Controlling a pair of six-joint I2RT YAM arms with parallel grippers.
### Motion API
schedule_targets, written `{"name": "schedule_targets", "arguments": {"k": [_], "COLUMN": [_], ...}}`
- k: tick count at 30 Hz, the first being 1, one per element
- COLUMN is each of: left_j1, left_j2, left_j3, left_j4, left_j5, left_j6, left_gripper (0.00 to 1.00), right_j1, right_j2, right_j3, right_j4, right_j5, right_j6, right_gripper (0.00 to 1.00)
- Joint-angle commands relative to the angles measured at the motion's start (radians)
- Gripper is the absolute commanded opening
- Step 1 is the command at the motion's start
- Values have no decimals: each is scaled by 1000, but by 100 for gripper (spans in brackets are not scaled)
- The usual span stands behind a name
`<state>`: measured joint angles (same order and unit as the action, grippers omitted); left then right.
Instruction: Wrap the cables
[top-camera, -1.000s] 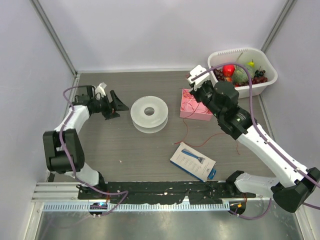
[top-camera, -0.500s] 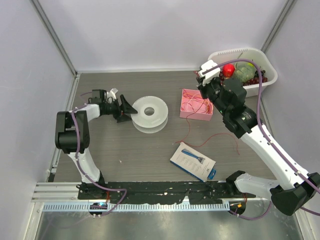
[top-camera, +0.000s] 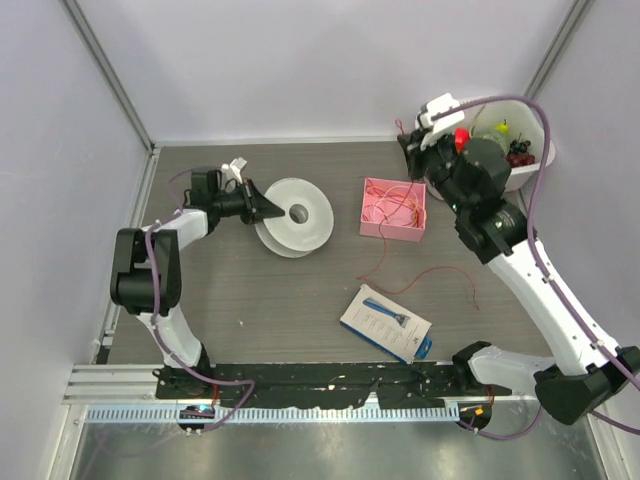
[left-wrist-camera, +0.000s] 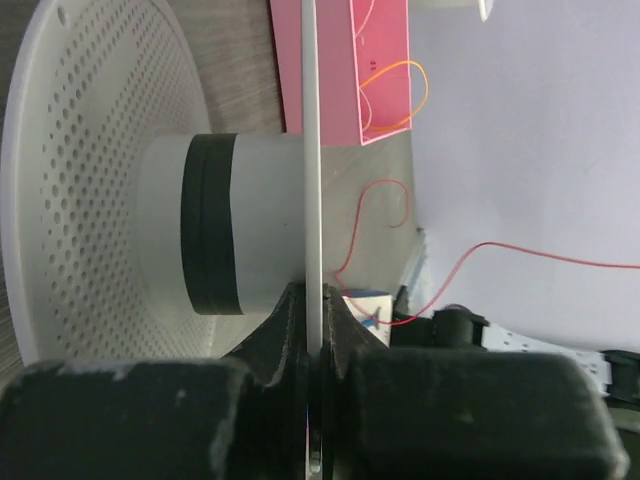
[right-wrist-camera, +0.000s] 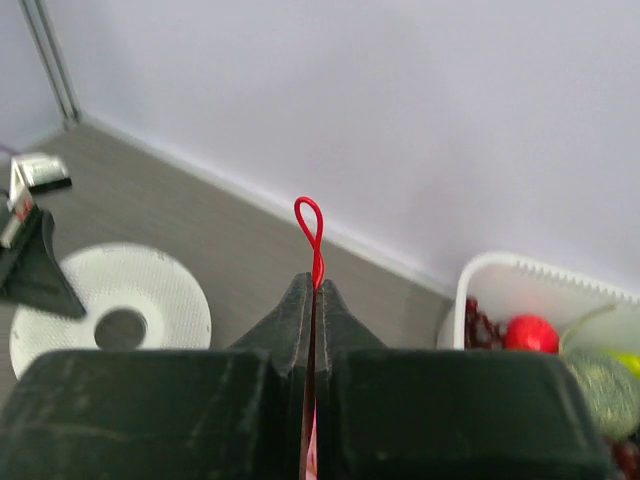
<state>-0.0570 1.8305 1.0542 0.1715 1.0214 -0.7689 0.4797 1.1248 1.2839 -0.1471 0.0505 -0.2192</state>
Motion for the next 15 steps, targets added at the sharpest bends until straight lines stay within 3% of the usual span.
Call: {"name": "schedule_targets", "arguments": {"k": [1,5,10,12,15], "left_j1": [8,8,9,8,8], "left_j2": [-161,-263,-342,-369,-407], "left_j3": [6,7,-23,-31,-40], "left_j4": [-134,-285,-349,-369,-395], "left_j5": [-87,-138,-168,-178,-187], "left_j6": [187,289,310,318,332], "left_gripper": [0,0,0,0,0], "right_j1": [-6,-6,-6,-6,-6], "right_j2": [82,251,573,616,514], "right_j3": [265,660,1355,1443,1261], "right_j4": [136,187,217,309,495], "right_j5": [-89,-130,-181,-205,-228], "right_j6": [73,-3,-48,-34,-3], "right_gripper": [1,1,1,1,1]}}
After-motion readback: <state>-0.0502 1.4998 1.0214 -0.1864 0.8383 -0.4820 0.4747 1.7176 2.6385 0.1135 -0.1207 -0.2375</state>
